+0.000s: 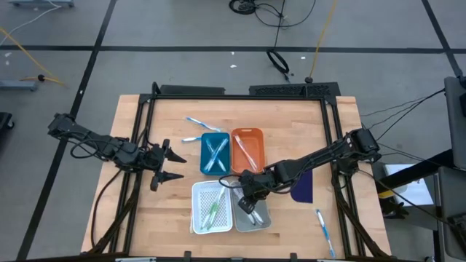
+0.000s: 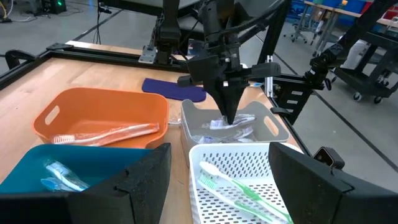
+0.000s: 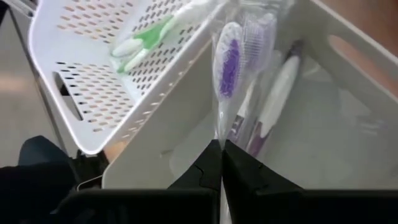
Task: Pick & Place Toothbrushes
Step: Put the purple toothbrush into the gray bin, then put the blue toothbrush into the blue bin
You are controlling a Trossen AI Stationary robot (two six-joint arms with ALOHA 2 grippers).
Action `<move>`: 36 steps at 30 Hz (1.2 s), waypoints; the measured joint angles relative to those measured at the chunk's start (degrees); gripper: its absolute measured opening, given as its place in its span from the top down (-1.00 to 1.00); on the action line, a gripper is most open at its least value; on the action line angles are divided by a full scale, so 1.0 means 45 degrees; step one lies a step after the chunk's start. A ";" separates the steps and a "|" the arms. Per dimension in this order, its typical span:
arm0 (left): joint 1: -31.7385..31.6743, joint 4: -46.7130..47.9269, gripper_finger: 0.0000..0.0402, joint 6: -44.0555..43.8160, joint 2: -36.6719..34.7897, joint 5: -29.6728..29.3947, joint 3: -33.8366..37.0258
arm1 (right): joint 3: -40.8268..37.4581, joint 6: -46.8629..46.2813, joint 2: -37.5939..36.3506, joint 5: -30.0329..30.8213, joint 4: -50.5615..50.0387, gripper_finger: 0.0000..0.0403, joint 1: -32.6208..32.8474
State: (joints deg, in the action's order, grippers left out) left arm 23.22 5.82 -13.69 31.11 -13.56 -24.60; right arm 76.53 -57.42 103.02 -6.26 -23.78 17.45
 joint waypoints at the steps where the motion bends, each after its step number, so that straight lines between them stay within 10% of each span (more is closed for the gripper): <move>1: 0.0000 0.0000 -0.35 -0.0005 0.0005 0.0000 0.0004 | -0.0001 -0.0036 0.0000 0.0000 -0.0024 1.00 0.0000; 21: 0.0002 -0.0003 -0.35 -0.0005 0.0003 0.0000 0.0004 | -0.0005 -0.0432 -0.0076 -0.0014 -0.0255 0.50 0.0039; 36: 0.0000 0.0000 -0.35 0.0000 0.0005 0.0000 0.0000 | -0.0015 0.0424 -0.1116 0.0986 -0.1036 0.94 0.0663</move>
State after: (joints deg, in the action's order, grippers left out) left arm 23.22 5.82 -13.69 31.14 -13.56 -24.60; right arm 76.47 -55.51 98.00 -1.83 -28.44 20.44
